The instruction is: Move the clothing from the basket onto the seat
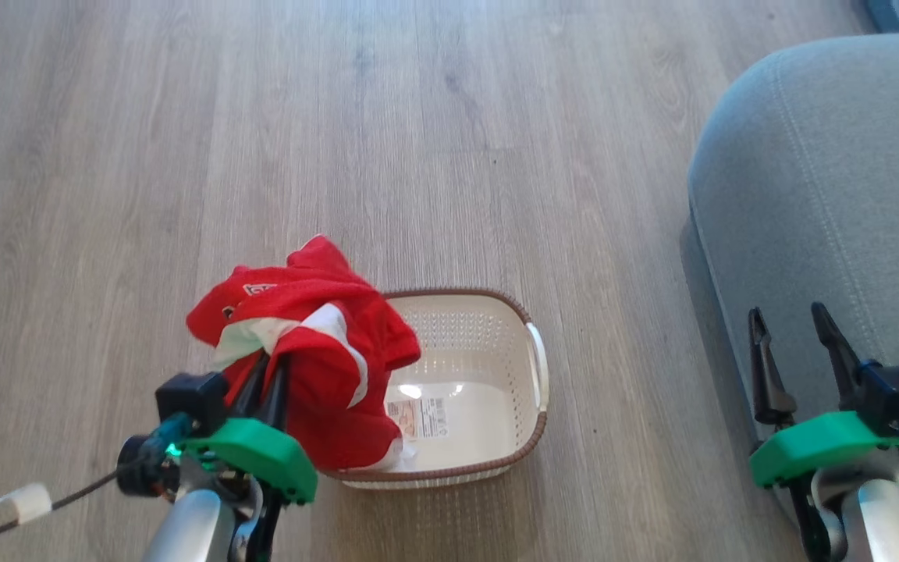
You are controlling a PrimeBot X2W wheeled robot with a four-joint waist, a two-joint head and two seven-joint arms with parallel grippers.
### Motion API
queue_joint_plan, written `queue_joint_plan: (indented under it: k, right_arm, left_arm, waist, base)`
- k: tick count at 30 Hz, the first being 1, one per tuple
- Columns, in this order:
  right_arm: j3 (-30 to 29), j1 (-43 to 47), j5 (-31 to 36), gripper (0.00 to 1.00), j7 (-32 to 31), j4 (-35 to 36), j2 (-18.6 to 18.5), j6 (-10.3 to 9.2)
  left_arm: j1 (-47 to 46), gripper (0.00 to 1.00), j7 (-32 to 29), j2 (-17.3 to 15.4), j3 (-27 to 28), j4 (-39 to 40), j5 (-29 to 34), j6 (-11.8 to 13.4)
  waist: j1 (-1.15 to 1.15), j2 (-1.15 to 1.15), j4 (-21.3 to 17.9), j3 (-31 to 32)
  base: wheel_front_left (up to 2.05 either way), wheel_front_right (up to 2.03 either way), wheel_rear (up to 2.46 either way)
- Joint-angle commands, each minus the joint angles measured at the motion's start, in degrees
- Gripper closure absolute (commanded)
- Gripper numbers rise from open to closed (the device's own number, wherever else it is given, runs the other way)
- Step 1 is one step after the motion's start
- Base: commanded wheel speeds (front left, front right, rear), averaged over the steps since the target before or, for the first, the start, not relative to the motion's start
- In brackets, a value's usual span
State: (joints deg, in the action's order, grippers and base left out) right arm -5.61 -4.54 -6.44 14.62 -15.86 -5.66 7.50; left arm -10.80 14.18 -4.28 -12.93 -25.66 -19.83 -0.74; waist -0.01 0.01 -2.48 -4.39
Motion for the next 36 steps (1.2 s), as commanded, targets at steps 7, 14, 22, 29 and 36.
queue_joint_plan:
  k: [7, 14, 22, 29, 36]
  right_arm:
    - [0.55, 0.21, 0.83, 0.0, 0.38, 1.67, -0.68, -0.01]
    - [0.91, 0.35, 1.09, 0.0, 0.38, 1.33, -0.47, -0.01]
    - [1.25, 0.32, 1.02, 0.0, 0.38, 1.14, -0.34, -0.01]
    - [1.35, 0.14, 0.88, 0.0, 0.38, 1.04, -0.41, -0.01]
    - [1.85, -0.01, 0.74, 0.0, 0.38, 0.81, -0.36, -0.01]
  left_arm:
    - [-0.12, 1.0, 0.03, -1.99, 2.37, 5.02, -0.91, 1.03]
    - [0.49, 1.0, -0.49, -2.39, 2.14, 6.62, -1.11, 1.5]
    - [0.93, 1.0, -0.98, -2.69, 1.66, 7.36, -1.37, 1.72]
    - [0.84, 1.0, -1.18, -3.02, 1.28, 7.61, -1.43, 1.95]
    - [0.63, 1.0, -1.26, -3.29, 0.83, 7.69, -1.48, 2.06]
  waist:
    - [0.01, -0.01, -0.12, 1.36]
    - [0.01, -0.01, -0.13, 2.31]
    - [0.01, -0.01, -0.25, 2.65]
    - [0.01, -0.01, -0.32, 2.49]
    - [0.01, -0.01, -0.24, 2.38]
  base:
    - [0.0, 0.0, 0.0]
    - [0.0, 0.0, 0.0]
    - [0.0, 0.0, 0.0]
    - [0.0, 0.0, 0.0]
    - [0.0, 0.0, 0.0]
